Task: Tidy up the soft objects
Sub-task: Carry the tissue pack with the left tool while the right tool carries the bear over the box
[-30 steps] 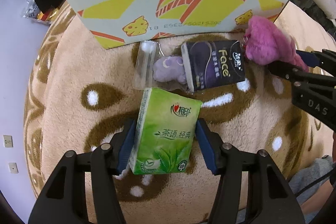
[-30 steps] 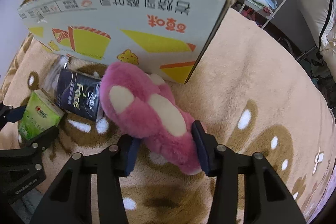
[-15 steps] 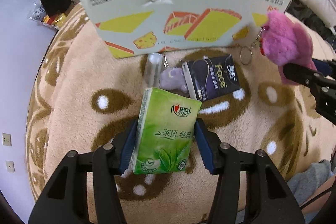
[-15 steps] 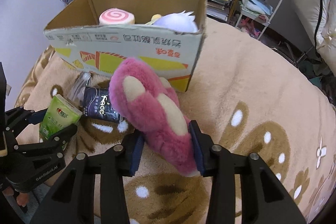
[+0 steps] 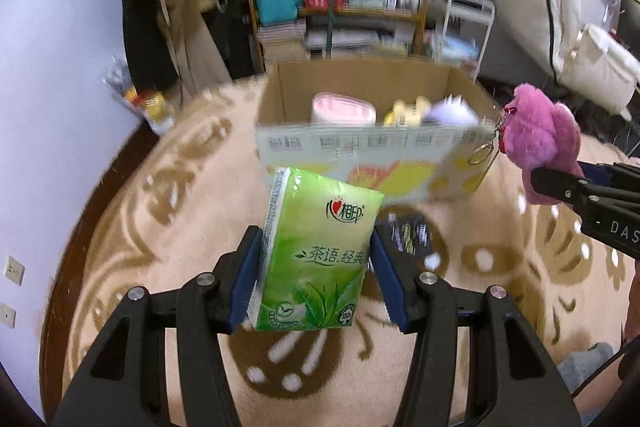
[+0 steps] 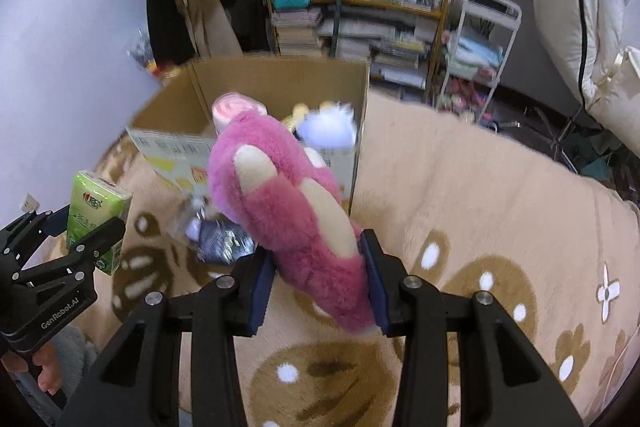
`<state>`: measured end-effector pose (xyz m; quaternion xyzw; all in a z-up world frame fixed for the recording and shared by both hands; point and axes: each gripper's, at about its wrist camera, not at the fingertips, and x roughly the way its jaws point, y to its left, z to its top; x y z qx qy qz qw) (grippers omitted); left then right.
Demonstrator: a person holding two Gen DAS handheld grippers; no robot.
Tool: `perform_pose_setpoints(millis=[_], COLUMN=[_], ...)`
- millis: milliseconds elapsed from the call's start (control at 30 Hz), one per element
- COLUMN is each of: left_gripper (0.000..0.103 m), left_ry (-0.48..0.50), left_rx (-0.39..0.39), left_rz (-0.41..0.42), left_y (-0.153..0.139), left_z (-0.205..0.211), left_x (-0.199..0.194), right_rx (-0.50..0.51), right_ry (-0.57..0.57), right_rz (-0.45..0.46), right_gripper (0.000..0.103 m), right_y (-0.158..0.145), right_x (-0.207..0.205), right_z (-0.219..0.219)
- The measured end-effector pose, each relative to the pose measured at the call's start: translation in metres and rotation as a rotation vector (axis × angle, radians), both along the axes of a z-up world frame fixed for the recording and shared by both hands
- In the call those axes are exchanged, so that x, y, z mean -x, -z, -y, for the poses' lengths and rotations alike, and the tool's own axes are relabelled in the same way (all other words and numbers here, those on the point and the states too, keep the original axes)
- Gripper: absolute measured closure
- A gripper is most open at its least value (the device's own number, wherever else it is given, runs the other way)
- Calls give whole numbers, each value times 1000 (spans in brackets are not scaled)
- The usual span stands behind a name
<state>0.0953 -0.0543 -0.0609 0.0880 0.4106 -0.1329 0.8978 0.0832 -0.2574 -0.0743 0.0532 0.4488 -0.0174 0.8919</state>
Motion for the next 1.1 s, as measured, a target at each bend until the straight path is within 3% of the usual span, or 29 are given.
perform_pose_setpoints(millis=[167, 467, 633, 867, 1100], left_gripper=[49, 49, 49, 49, 49], left_ry=[9, -2, -22, -16, -17], left_rx=[44, 75, 79, 68, 73], left_rz=[130, 282, 361, 381, 349], left_y=[-33, -82, -95, -91, -70], left_z=[-4, -7, -6, 2, 7], left_x=[5, -9, -23, -46, -63], right_rx=[-18, -33, -18, 9, -4], right_ry=[9, 8, 14, 34, 27], right_rz=[170, 310, 370, 426, 414], right_gripper=[59, 59, 59, 59, 59], right_y=[-34, -54, -61, -62, -51], right_x=[9, 3, -11, -31, -47], right_z=[2, -1, 0, -2, -2])
